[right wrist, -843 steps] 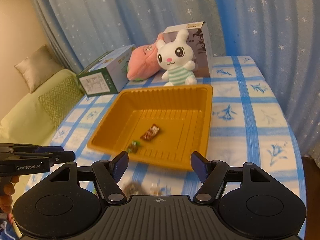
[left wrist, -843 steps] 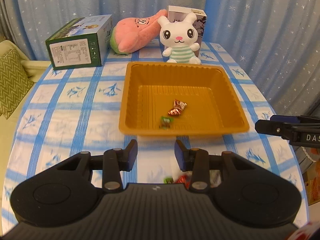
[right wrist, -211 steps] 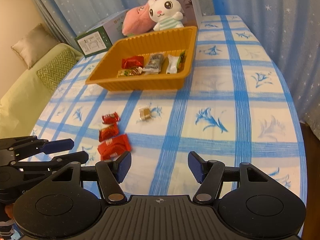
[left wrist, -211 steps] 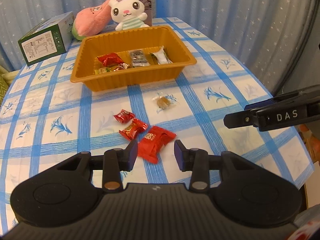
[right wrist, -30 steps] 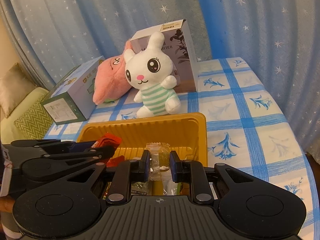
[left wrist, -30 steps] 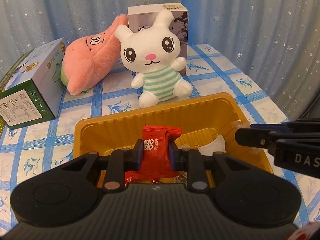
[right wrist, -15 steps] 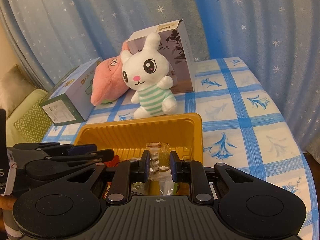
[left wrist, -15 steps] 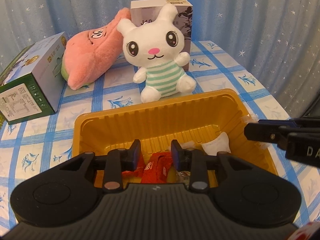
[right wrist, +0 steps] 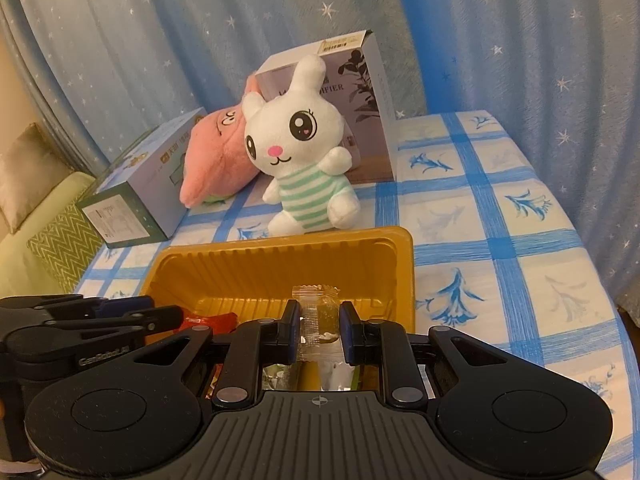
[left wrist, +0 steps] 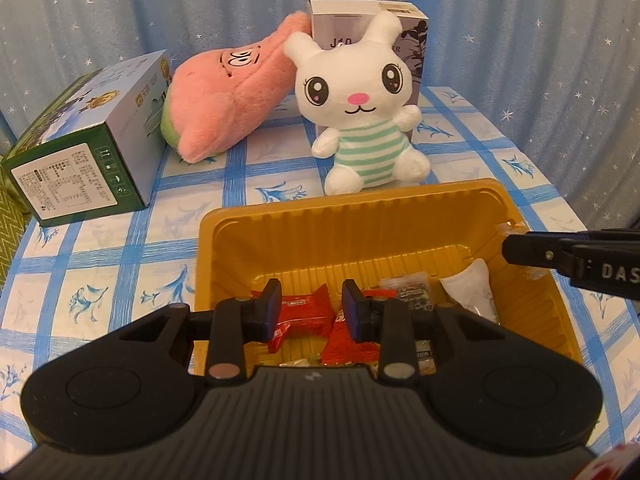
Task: Organize snacks
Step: 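Open the left gripper over the tray while the right opens to drop the clear candy, then withdraw both grippers from the tray toward the two small red candies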
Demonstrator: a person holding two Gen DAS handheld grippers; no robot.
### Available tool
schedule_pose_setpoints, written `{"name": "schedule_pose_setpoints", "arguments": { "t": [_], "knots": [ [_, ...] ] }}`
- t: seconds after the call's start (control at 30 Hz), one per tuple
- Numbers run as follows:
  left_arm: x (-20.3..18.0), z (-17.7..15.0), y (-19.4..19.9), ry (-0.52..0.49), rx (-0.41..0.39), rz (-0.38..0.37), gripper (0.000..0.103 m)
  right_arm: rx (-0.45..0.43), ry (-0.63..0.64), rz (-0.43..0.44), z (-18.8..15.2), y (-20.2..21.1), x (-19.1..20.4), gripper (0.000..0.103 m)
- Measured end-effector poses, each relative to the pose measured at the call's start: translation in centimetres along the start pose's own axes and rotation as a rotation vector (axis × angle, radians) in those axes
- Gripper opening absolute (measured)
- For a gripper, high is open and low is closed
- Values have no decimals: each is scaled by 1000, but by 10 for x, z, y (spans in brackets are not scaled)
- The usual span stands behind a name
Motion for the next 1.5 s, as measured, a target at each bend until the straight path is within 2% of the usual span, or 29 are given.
{"name": "schedule_pose_setpoints", "arguments": {
  "t": [0.37,0.5,0.6,0.67,0.73,0.8,0.83,1.13,1.5],
  "knots": [
    [5,-5,1,10,8,4,30,-4,8,6,-2,-23,5,21],
    [6,-6,1,10,9,6,33,-39,1,8,2,-27,10,21],
    [8,-9,4,12,12,12,36,-25,-16,23,3,-30,11,23],
    [10,-11,6,14,12,15,36,-16,1,23,2,-28,13,26],
    [12,-12,10,16,11,17,37,-17,8,27,-1,-23,14,45],
    [12,-13,14,16,11,16,40,-23,3,28,-3,-15,15,59],
    [12,-13,17,15,9,15,42,-30,4,30,-4,-11,16,62],
    [4,-16,54,13,-30,-3,47,-37,17,42,-12,33,19,69],
    [-6,-34,111,47,-46,4,48,-38,28,19,-22,91,14,70]
  ]
}}
Point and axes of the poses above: each gripper's, at about its wrist camera, not at the fingertips, and y roughly against the way its jaws point, x to its left, z to its top, the point moved 7 cm from there along -y, roughly the way its jaws point, and after that the axes turned 15 degrees about -x, right-handed, at the moved point
